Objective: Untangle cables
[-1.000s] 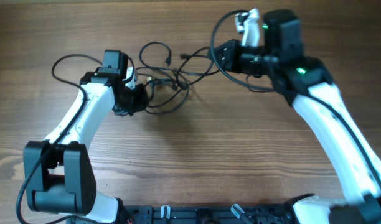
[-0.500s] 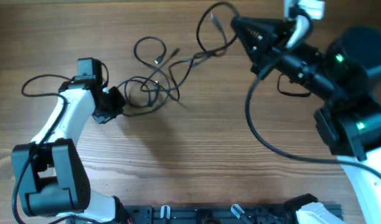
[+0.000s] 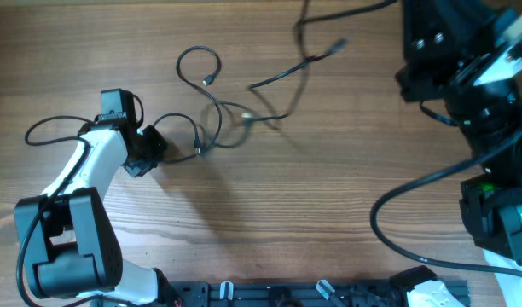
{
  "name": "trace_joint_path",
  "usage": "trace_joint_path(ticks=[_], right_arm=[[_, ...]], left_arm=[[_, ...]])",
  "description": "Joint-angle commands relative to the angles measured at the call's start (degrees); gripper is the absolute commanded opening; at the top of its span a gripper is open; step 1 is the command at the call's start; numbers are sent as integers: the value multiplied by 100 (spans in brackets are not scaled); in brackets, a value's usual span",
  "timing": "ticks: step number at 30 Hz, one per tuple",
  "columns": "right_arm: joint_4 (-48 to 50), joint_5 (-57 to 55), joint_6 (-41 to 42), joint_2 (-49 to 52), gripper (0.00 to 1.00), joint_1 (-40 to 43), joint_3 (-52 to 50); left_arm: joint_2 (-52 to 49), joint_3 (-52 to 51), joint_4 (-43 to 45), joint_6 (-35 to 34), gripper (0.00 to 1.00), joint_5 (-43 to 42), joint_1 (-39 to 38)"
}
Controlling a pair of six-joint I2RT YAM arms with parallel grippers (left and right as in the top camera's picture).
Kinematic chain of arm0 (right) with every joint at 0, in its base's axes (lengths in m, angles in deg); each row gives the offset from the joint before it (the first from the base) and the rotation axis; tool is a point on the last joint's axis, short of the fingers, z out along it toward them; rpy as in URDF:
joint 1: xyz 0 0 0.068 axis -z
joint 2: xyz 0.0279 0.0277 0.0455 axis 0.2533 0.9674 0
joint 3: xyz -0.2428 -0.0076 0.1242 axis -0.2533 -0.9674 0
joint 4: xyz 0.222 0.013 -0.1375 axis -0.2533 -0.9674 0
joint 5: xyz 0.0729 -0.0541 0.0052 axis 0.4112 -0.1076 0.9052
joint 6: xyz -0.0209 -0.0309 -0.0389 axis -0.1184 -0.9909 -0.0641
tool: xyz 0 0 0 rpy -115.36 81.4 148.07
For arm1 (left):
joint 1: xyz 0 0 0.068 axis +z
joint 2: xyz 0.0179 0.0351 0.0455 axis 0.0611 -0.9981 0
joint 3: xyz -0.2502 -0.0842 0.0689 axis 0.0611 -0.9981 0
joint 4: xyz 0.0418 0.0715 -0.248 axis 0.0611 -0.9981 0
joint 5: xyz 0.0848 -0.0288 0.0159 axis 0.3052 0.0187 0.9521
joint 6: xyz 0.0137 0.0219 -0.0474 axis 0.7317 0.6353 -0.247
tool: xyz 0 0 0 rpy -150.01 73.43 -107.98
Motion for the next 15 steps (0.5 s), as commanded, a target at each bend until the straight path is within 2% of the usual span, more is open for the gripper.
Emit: trace_joint_path(ticks=[1,4,6,8,9,10,11,13,15], right_arm=[[17,-2035,-267,20,4,35,107],[-140,-3071,-245,52,4,35,107],[-417,-3185,-111,52,4,35,107],[-796,-2918,96,59,4,35,107],[-977,-2726,94,72,5,35,107],[-1165,-2559,94,92,4,35,107],[-1375,-2428,96,105,4,33,107],[-1823,-2256,96,133,4,35,107],[-2629,-1989,101,155,4,35,107]], left_arm=[[0,-181,76,-367,7,251,37],[0,-258,190,-605,10,382,37],[0,-269,221,-708,17,367,37],[0,-269,223,-782,37,162,35],[0,-269,243,-780,52,28,35],[0,-267,262,-780,72,-107,35],[0,-264,310,-778,84,-240,37],[13,-177,289,-752,96,-514,37],[116,136,94,-402,100,-1110,35]])
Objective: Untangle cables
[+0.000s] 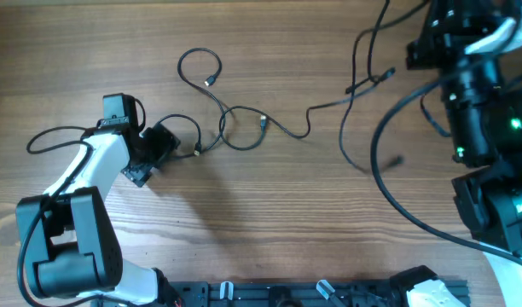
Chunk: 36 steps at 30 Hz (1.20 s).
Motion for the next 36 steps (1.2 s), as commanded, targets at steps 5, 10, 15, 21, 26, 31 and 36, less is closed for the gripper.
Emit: trace_joint_path(ticks=[5,10,15,21,26,31,36], right_arm=[[-1665,632,304,33,4,24,70],[-1838,632,352,107,4,24,70],[-1353,634,435,195,5,22,70],[-706,1351,470,208,4,22,70],[-310,2157,481,179,4,22,70],[-232,2273,481,114,4,22,70],[-166,2732,481,116,4,22,70]], left_arm=[[490,1010,-612,852,100,-1622,-52],[852,1353,-647,1016,100,-2721,-435],[857,1346,-673,374,99,-3204,-1064],[857,1346,-341,-876,100,-3189,-2013],[857,1346,59,-2822,100,-3635,-2371],[857,1346,293,-4144,100,-3825,-2610],[857,1346,1023,-5099,97,-3825,-2977]])
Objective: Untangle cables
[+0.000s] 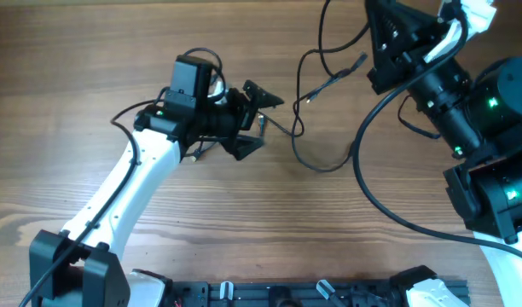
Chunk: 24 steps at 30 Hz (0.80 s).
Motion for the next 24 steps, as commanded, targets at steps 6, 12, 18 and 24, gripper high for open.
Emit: trace_joint_path(ticks=[6,12,18,24], right_arm=[[227,479,44,-76,4,24,79],[214,518,42,-76,4,24,79],[201,929,42,-76,4,24,79],[114,1126,46,-76,4,24,79]], left_arm=[[-7,17,1003,-1867,86,238,-599],[-15,17,1071,-2103,76,752,-876],[-15,17,1071,-2271,77,1202,-994],[-15,17,1176,-2555,81,1292,-997]])
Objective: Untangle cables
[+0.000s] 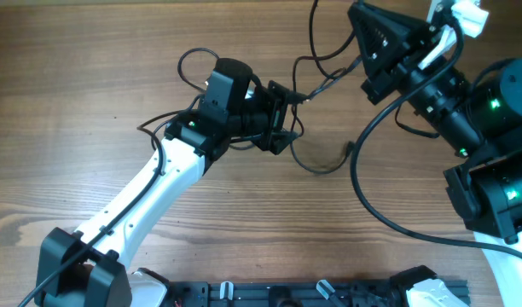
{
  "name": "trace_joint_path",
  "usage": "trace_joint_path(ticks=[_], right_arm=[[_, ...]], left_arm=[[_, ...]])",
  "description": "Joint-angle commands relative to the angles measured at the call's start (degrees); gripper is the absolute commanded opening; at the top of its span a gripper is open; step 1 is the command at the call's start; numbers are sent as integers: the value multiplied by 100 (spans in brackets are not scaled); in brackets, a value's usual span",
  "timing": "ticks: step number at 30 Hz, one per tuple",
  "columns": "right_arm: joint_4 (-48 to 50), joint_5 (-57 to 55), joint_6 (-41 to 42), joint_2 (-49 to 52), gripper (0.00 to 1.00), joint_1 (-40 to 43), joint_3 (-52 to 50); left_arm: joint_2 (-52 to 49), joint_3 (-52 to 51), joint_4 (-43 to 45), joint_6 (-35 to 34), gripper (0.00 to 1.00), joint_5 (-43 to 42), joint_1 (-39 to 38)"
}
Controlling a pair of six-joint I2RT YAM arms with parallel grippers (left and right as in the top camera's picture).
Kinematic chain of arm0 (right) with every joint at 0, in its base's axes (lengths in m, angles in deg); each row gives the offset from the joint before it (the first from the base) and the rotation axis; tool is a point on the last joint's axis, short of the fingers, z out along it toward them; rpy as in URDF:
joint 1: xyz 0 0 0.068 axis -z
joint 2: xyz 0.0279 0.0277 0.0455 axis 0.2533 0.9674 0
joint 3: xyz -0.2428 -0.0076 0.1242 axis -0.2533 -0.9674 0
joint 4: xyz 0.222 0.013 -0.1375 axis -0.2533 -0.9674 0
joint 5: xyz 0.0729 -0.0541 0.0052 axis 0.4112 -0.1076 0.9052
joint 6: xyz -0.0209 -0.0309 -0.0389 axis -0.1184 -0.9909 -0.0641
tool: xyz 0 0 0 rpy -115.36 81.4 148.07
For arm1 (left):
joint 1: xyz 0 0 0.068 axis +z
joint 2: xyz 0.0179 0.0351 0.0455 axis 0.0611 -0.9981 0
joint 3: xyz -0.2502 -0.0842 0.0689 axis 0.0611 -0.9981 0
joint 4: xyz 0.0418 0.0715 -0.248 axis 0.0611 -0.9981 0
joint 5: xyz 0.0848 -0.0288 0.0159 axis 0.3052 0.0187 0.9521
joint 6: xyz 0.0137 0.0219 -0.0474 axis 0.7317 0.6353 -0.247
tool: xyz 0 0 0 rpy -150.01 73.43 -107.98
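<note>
A thin black cable (319,167) lies in loops across the middle of the wooden table (90,111), with one small loop (189,61) at the far left. My left gripper (280,117) stands open at the middle of the tangle, a finger (278,90) on either side of a strand. At the upper right, my right gripper (363,53) is held above the table. Strands (329,78) rise to its tip, so it seems shut on the cable; its fingertips are hidden under its body.
The right arm's thick black lead (389,217) sweeps over the table at the right. A black rail (312,294) with clips runs along the front edge. Both arm bases stand at the front corners.
My left gripper has moved right and a little further back, and now straddles the strands at the tangle's middle. The right gripper has shifted slightly left and back. The cable loops have drawn closer together.
At first my left gripper sat at the left by the cable's end while the right gripper held strands up at the far right. The right gripper then moved to the right with them, stretching the cable out. Later the left arm was at the tangle, and now it straddles the strands.
</note>
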Motion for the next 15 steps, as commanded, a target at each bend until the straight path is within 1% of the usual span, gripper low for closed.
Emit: trace_joint_path(ticks=[1,6,10,14,15], right_arm=[[33,459,31,-76,5,22,79],[55,796,140,-76,4,22,79],[55,807,168,-76,5,22,79],[59,833,175,-76,4,22,79],[70,857,175,-76,5,22,79]], left_arm=[[-17,17,55,-317,81,225,-26],[-17,17,184,-337,81,306,-26],[-17,17,326,-337,77,299,-26],[-17,17,361,-334,76,308,-55],[-17,17,352,-332,72,313,-55]])
